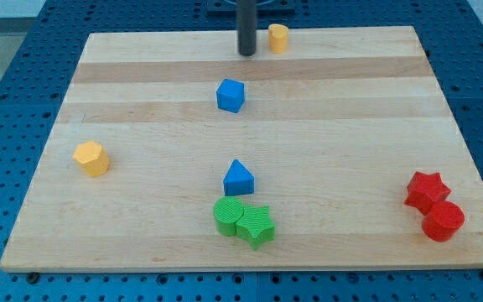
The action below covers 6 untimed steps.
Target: Slide yellow hexagon closer to yellow heart
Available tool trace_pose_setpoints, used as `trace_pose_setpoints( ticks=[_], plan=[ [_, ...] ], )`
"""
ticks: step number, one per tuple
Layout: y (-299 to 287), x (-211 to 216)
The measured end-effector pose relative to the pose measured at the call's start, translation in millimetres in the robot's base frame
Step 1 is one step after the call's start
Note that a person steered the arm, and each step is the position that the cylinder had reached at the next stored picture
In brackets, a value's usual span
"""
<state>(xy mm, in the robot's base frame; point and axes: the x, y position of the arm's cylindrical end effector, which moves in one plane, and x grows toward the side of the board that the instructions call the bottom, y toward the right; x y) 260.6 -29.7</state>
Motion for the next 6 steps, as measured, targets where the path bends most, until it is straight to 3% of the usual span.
trace_pose_setpoints(
  ticks=[3,6],
  plan=[
    [-186.7,82.2],
    [-234.4,232.5]
  ],
)
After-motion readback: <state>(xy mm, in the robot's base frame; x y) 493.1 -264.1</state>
